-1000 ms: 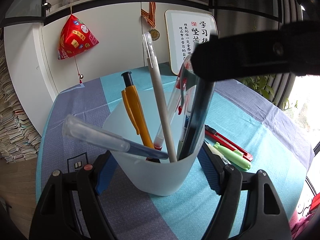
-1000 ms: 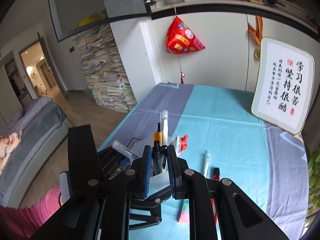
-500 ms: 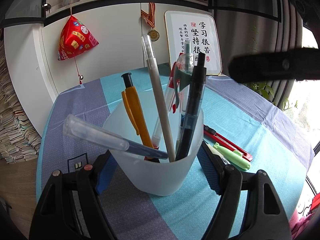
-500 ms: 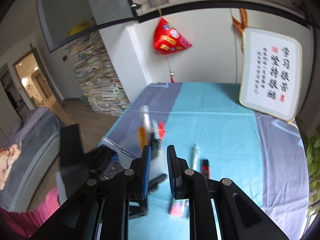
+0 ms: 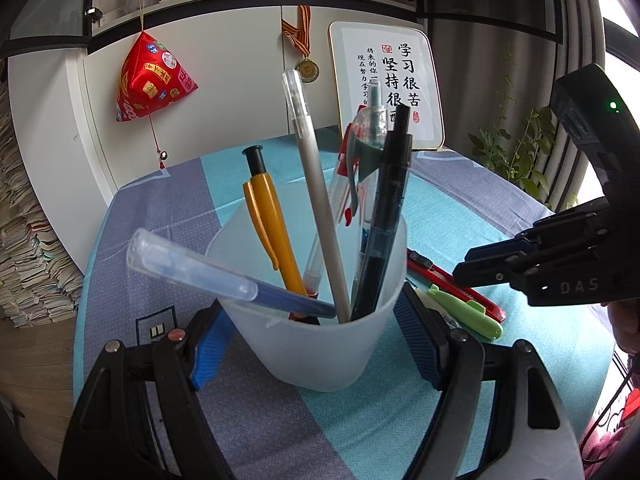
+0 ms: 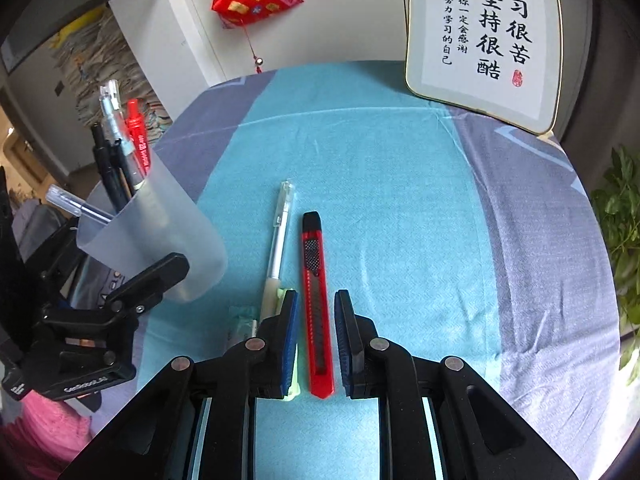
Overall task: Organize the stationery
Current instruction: 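Move the right tool back and grasp the red box cutter, then lift the red box cutter with the right tool toward the cup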
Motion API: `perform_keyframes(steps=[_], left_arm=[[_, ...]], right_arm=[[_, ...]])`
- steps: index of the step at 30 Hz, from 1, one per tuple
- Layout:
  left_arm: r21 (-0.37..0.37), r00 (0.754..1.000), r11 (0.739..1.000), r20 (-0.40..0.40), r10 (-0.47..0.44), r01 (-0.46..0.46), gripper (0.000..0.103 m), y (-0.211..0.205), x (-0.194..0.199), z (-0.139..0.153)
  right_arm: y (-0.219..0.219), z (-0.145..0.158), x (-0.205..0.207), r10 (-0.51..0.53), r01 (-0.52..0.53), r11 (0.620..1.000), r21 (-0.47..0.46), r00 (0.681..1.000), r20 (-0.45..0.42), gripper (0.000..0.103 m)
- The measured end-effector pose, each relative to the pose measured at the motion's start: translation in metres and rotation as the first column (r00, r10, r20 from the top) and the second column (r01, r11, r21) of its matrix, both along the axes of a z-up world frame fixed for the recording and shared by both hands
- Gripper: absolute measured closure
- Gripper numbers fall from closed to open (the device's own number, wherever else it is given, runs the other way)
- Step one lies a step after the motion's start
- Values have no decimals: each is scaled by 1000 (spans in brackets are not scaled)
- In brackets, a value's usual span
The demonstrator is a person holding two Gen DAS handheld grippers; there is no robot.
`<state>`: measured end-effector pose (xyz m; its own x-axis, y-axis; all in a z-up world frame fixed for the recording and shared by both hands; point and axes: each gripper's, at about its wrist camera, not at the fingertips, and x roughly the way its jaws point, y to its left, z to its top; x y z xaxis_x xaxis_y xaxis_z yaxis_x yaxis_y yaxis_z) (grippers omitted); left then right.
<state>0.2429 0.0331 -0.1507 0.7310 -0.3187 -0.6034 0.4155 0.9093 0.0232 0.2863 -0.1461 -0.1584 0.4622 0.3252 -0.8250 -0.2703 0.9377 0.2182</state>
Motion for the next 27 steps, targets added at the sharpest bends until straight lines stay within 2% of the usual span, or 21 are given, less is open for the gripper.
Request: perform_keyframes(steps=[2, 12, 15, 27], left_arm=[[0, 1000, 1000, 0, 0, 0, 27, 0, 0, 0], [2, 1000, 1000, -1, 2, -2, 27, 0, 0, 1], [2, 1000, 1000, -6, 2, -2, 28, 1, 2, 0], [1, 1000, 1000, -18, 4, -4, 28, 1, 4, -2]], right_arm=[[2, -1, 2, 2, -2, 1000, -5, 1000, 3, 69], [21, -10, 23, -5, 6, 997, -80, 1000, 14, 69], [22, -14, 30, -20, 20, 997, -74, 1000, -4, 69], [28, -13, 34, -46, 48, 994, -95, 999, 20, 69]])
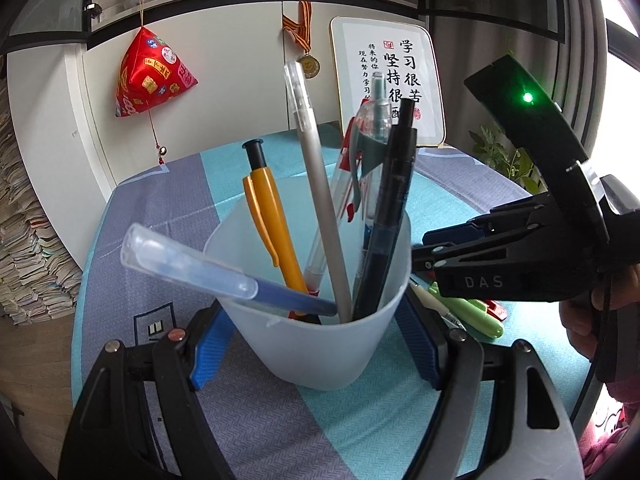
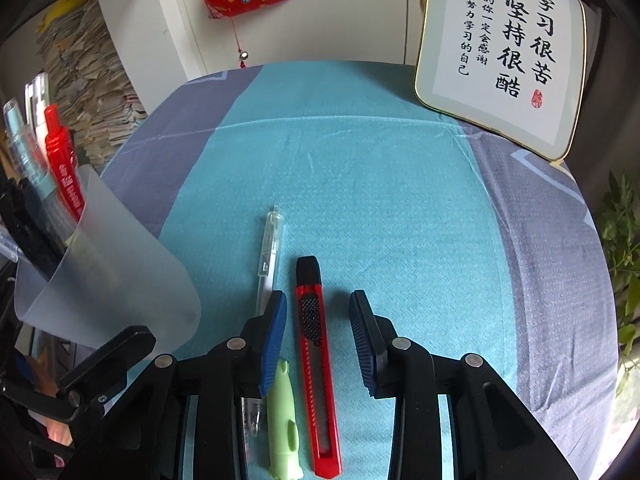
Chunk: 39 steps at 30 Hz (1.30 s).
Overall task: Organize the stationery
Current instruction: 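Lift the red box cutter with the right tool toward the cup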
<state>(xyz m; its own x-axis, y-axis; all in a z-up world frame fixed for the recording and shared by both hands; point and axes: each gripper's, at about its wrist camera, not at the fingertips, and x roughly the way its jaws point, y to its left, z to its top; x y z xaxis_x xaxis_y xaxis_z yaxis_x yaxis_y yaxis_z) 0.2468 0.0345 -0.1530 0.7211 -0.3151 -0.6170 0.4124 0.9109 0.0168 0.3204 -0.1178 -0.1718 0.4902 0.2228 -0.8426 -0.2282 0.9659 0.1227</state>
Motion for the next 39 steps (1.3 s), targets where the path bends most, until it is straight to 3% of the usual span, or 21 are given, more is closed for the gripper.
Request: perform_keyframes(steps=[5, 21, 25, 29, 39], left_arm=[[-2, 1000, 1000, -10, 4, -4, 28, 1, 2, -1], [0, 1000, 1000, 0, 3, -3, 27, -1, 0, 0], [1, 1000, 1000, -1, 3, -3, 27, -1, 0, 1], [1, 1000, 1000, 1, 2, -2, 27, -1, 0, 1], [3, 1000, 1000, 4, 1, -1, 27, 0, 0, -1]], right_arm=[[-11, -1, 3, -67, 67, 997, 38, 998, -1, 83], [-61, 3, -29, -172, 173, 985, 29, 985, -22, 84], [-61, 8, -30, -152, 152, 988, 31, 988, -6, 89], [-49, 11, -32, -92, 92, 995, -24, 996, 3, 89], [-62, 11, -19, -180, 182, 983, 30, 983, -45, 84]])
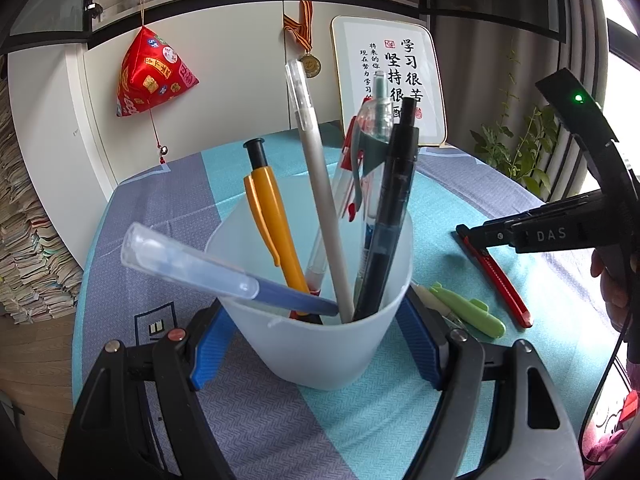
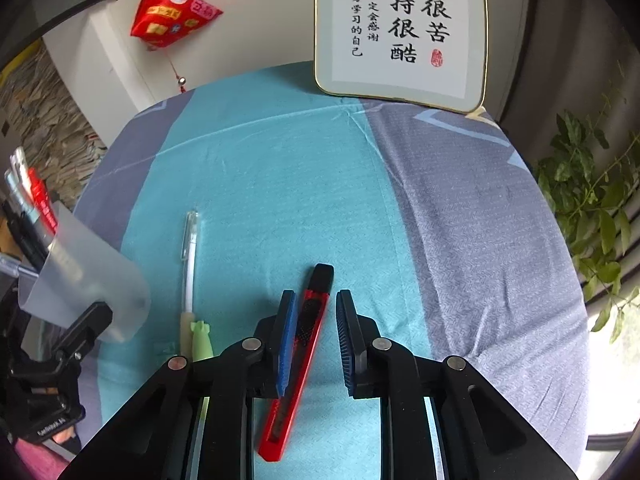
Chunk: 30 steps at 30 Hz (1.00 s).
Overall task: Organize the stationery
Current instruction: 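Lift the red box cutter with the right tool toward the cup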
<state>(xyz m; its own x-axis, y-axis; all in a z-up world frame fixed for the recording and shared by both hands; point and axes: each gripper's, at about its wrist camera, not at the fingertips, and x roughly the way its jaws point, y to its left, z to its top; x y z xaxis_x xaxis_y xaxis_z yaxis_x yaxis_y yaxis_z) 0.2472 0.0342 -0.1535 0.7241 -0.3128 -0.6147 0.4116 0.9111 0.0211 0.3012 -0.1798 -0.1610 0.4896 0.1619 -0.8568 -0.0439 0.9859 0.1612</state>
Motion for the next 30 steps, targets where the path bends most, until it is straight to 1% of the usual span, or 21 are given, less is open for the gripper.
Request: perform_keyframes(steps=[5, 10, 12, 13, 16, 26, 30], left_arm=[[1, 1000, 1000, 3, -1, 1, 27, 1, 0, 0], [2, 1000, 1000, 1, -1, 1, 27, 1, 0, 0], [2, 1000, 1000, 4, -2, 2, 27, 1, -1, 0], [2, 1000, 1000, 4, -2, 2, 27, 1, -1, 0], [2, 1000, 1000, 3, -2, 2, 27, 1, -1, 0], [3, 1000, 1000, 1, 0, 0, 27, 1, -1, 0], [4, 1000, 1000, 3, -3, 3, 27, 2, -2, 0]], right_arm=[[6, -9, 8, -9, 9, 1000, 3, 999, -40, 84], [15, -11, 16, 7, -7, 1000, -15, 1000, -18, 84], [19, -11, 20, 19, -20, 999, -41, 1000, -11, 87], [21, -11, 20, 29, -30, 999, -39, 1000, -6, 88], [21, -9, 18, 44, -44, 999, 28, 999, 0, 88], [22, 39, -14, 53, -67, 994, 88, 988, 146, 88], [23, 51, -23, 58, -78, 991, 110, 983, 176, 88]])
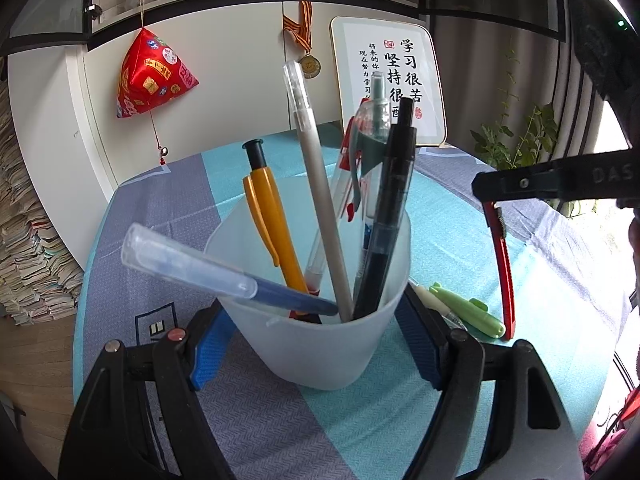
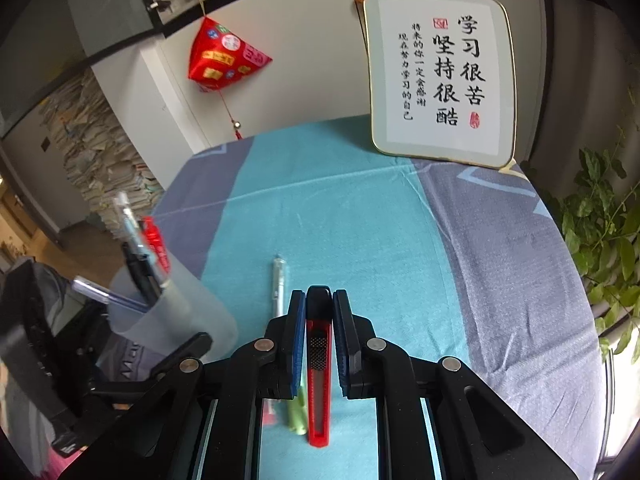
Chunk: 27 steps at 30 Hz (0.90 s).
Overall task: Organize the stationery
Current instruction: 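Lift the red box cutter with the right tool toward the cup, then lower the red box cutter into the frosted cup with the right tool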
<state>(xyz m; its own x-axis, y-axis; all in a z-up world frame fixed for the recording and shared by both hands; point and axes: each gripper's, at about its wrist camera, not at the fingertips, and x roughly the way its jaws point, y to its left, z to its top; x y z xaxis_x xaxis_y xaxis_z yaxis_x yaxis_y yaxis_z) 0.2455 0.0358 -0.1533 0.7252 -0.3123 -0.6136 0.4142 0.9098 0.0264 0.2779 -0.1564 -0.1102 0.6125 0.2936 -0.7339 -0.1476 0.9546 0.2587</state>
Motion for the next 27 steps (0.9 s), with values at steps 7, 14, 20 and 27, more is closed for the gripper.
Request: perform_keyframes(steps=[7, 14, 20, 27], left_arm=[[0, 1000, 1000, -1, 0, 0, 27, 0, 0, 0], [0, 1000, 1000, -1, 0, 0, 27, 0, 0, 0], [0, 1000, 1000, -3, 0, 0, 27, 0, 1, -1], [-2, 1000, 1000, -2, -1, 1, 27, -1, 1, -3]], right_arm=[[1, 22, -17, 4, -5, 1000, 7, 998, 64, 88], [8, 57, -36, 26, -27, 1000, 6, 987, 160, 88], [16, 79, -44, 50, -53, 999, 8, 977, 205, 88], [33, 124, -62, 131, -147, 989, 28, 944, 303, 88]])
